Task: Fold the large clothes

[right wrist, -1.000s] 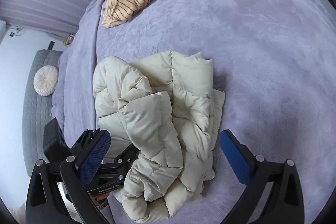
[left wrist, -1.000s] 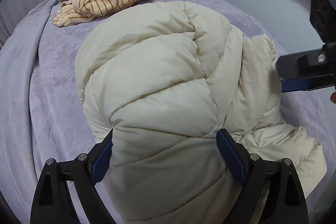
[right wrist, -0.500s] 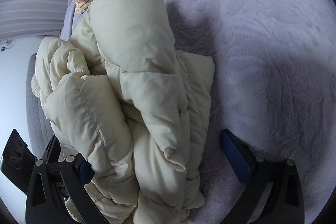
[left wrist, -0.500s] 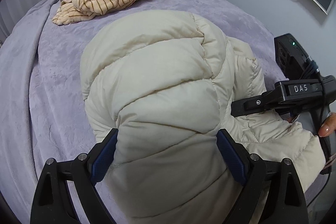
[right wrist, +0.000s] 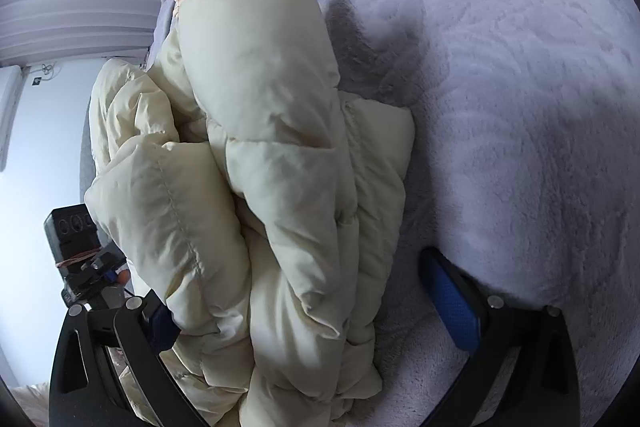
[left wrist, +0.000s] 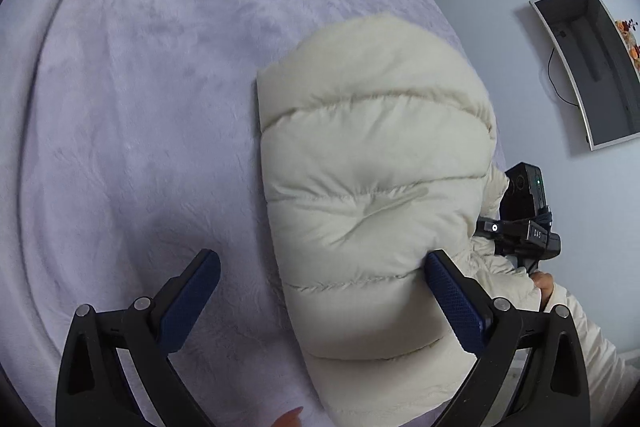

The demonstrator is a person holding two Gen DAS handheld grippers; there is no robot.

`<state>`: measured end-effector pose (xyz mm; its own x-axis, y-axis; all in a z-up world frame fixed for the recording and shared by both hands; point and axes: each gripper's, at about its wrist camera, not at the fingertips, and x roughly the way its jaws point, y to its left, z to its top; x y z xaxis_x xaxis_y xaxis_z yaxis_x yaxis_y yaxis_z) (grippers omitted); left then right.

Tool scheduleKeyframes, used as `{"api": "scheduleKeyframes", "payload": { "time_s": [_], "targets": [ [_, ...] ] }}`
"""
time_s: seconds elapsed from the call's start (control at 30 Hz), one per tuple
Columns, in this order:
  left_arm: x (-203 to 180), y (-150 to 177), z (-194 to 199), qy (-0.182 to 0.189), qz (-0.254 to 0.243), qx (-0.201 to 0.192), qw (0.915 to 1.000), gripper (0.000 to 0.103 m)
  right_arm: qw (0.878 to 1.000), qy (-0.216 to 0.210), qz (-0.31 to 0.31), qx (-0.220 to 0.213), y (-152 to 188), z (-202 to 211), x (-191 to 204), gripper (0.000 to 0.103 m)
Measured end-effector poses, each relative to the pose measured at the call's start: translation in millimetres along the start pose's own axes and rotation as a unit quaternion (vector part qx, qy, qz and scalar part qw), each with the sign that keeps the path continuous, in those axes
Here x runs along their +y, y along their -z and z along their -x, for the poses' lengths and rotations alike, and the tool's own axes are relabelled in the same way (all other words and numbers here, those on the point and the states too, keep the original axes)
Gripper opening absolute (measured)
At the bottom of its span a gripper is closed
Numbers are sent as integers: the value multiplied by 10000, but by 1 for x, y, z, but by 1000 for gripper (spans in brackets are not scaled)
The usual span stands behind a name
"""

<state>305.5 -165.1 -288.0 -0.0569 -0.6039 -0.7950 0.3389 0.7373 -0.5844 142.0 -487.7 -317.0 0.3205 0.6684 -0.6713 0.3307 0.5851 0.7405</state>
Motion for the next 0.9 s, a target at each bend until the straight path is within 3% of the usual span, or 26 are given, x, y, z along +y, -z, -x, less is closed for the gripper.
{"api": "scheduleKeyframes", "payload": {
  "time_s": [0.13,0.3,0.5,0.57,0.73,0.9],
  "targets": [
    [-3,1,-21,627,151,96,9979,102,10000,30,81,23,-11,-9,7,103],
    [-8,-1,-41,366,108,121,9992,102,9986,-323,396,167,-14,-30,35,103],
    [2,4,-46,475,315,176,9982,102,9987,-471,171,57,-19,-38,29,101],
    [-6,7,-43,429,157,95,9989,98,9988,-478,92,52,-17,-35,26,97],
    [-15,14,-36,351,-58,-38,9994,86,9971,-761,-53,-32,-6,-27,18,60],
    [-15,17,-25,393,-105,-150,9991,84,9941,-1053,-208,-144,2,-22,9,48]
  ]
}}
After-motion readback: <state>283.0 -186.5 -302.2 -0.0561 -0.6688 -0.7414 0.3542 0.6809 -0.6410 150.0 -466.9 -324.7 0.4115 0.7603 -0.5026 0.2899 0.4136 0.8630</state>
